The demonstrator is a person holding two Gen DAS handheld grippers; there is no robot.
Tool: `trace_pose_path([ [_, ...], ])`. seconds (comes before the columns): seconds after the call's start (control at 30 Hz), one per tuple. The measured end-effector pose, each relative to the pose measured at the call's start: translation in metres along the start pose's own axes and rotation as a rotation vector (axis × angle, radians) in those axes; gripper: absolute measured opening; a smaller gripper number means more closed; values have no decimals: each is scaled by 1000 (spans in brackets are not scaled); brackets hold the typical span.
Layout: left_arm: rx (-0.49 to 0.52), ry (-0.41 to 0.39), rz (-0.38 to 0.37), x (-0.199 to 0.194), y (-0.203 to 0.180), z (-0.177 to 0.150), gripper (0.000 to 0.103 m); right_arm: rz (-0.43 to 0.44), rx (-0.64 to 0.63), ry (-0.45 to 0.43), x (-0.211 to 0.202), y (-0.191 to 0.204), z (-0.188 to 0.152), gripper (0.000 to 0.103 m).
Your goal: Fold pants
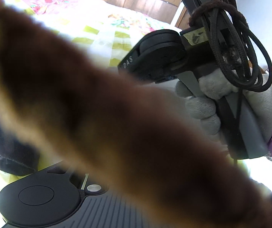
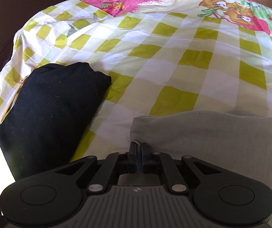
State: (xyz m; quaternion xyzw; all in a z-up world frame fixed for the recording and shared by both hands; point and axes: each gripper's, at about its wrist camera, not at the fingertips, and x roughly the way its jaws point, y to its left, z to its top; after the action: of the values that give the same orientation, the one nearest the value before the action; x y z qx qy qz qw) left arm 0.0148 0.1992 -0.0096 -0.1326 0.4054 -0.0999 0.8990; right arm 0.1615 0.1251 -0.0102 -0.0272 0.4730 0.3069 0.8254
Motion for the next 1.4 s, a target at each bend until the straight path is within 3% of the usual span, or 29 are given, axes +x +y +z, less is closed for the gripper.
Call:
trace_pose_path([
  [0.3, 46, -6, 42, -7, -7, 1, 23, 22, -57, -40, -8, 5, -1, 23],
  [0.5, 92, -54, 91, -31, -19, 10, 25, 114, -46, -128, -45, 3, 8, 26],
  [0.7, 165, -131, 125, -38, -34, 35, 28, 93, 5, -211, -97, -31, 3, 28],
  [0.87, 221, -155, 95, -9, -49, 63, 29, -14, 104, -194, -126, -86, -36, 37],
  [0.97, 232, -124, 65, 13, -59, 72, 29, -83, 180, -162, -126, -122, -59, 40],
  [1.03, 250, -108, 2, 18, -71, 69, 29, -60, 272, -141, -121, -148, -68, 40],
  [1.13, 341, -86, -54, 30, -92, 53, 36, 45, 403, -131, -110, -176, -74, 40],
  [1.4, 371, 20, -112, 61, -86, 28, 36, 178, 450, -144, -81, -192, -64, 51],
])
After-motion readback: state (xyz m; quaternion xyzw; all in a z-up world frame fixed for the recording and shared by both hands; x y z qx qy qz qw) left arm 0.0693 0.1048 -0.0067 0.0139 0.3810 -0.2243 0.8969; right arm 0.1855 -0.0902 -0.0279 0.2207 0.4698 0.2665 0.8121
